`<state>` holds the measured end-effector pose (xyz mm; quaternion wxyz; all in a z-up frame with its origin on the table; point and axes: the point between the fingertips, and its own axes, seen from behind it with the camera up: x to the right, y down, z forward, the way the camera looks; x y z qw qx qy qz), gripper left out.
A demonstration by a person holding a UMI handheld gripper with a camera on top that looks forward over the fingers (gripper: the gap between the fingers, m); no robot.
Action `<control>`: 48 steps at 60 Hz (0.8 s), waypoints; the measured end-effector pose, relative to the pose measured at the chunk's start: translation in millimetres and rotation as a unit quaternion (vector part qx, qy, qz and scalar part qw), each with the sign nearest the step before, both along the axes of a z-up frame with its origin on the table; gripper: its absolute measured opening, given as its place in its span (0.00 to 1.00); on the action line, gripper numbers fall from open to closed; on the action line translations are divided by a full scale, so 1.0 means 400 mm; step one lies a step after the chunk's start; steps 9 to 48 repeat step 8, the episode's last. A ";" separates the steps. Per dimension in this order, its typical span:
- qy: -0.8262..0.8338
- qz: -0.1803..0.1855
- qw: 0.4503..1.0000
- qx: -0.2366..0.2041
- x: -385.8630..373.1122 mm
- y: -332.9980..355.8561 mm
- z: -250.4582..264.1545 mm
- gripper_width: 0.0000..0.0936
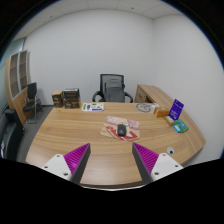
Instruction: Arrange mouse
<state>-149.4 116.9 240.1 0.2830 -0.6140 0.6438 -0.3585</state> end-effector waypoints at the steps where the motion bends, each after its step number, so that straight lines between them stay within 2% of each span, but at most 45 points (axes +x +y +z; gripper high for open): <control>1: 0.000 -0.001 1.000 -0.002 -0.002 -0.002 -0.001 0.93; 48: 0.000 0.002 1.000 -0.008 -0.003 -0.003 -0.001 0.93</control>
